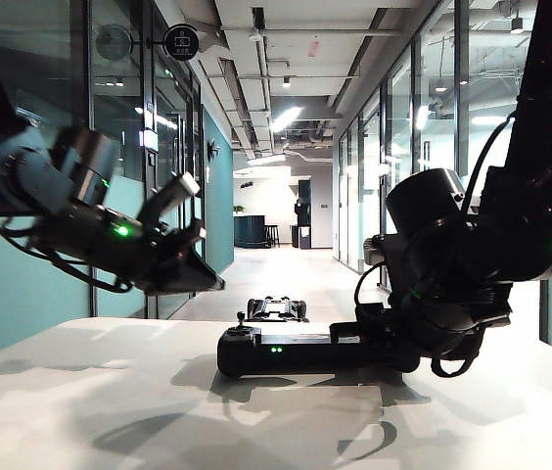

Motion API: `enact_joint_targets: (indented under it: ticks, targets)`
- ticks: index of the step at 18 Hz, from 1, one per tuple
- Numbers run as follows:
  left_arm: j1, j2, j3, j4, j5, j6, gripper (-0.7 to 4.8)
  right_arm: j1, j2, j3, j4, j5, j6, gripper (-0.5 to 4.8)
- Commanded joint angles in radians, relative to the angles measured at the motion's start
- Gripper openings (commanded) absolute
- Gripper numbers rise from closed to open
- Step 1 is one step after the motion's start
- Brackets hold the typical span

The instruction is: Push the left joystick on the remote control sitting on the white table forward to make the robot dog walk in a straight line until it approaches the door.

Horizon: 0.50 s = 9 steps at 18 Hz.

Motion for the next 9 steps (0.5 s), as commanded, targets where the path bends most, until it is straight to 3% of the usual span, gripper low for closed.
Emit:
enact_joint_targets:
  ticks: [1, 9]
  targets:
    - [-0.002, 0.042, 0.06, -0.067, 0.039, 0.071, -0.06, 0.0, -0.005, 0.003, 0.024, 0.016, 0.001, 2.1]
    - [-0.006, 0.098, 0.151, -0.167, 0.063, 0.118, -0.06, 0.0, -0.005, 0.003, 0.024, 0.016, 0.001, 2.1]
